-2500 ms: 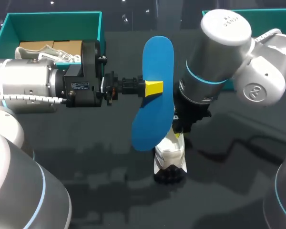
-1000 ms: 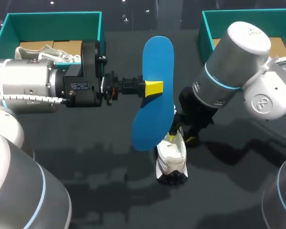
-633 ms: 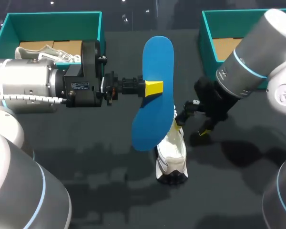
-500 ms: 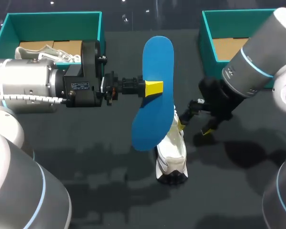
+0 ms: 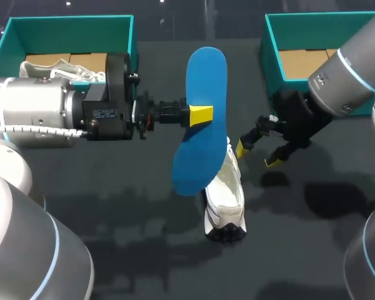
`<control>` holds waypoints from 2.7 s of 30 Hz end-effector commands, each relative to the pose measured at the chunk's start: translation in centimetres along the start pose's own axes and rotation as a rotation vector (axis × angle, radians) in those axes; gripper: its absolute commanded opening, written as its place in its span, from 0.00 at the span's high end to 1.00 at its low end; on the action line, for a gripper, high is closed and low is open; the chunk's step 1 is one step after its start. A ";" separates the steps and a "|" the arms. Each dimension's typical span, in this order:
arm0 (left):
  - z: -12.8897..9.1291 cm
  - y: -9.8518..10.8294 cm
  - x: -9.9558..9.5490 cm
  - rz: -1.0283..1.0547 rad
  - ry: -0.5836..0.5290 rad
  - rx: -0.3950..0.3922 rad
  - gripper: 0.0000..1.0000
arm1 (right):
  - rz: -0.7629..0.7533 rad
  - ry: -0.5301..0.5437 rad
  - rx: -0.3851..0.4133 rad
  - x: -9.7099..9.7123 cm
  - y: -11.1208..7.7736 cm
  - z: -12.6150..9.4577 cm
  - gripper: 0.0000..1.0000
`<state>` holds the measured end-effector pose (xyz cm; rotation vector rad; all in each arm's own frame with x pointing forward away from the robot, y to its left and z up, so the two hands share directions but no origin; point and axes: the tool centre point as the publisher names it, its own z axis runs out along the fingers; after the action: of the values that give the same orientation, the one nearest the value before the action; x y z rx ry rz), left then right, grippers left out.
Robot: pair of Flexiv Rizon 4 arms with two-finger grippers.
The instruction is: Take the shoe out of the shoebox, open the shoe tongue, remove and reinsert the insole, then place the shoe into the shoebox
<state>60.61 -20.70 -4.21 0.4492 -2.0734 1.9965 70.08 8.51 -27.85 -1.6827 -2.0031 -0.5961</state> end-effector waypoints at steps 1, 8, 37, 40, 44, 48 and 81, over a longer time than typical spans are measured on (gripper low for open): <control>0.2 0.9 -1.3 0.125 0.016 0.061 1.00 | -0.005 0.064 -0.017 -0.6 -1.1 -1.7 0.00; -0.3 1.1 -4.7 0.442 0.044 0.131 1.00 | -0.001 0.125 -0.033 -0.1 -0.9 -2.8 0.00; -0.1 2.8 -9.0 1.439 0.097 0.144 1.00 | 0.013 0.320 -0.024 2.5 0.7 -5.6 0.00; 0.4 3.7 -9.7 1.521 0.083 0.154 1.00 | 0.014 0.363 -0.024 2.9 0.9 -5.9 0.00; 1.1 4.6 -10.3 1.579 0.058 0.174 1.00 | 0.029 0.419 -0.040 3.3 0.9 -6.0 0.00; 1.6 5.1 -10.9 1.579 0.030 0.181 1.00 | 0.081 0.470 -0.077 3.5 0.8 -6.0 0.00; 2.7 8.8 -14.8 1.839 0.033 0.163 1.00 | 0.092 0.593 -0.160 7.2 5.3 -5.4 0.00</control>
<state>70.94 -21.97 -17.47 -2.1798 -2.3414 2.5908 73.96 10.80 -19.08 -1.4491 -1.4744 -1.0959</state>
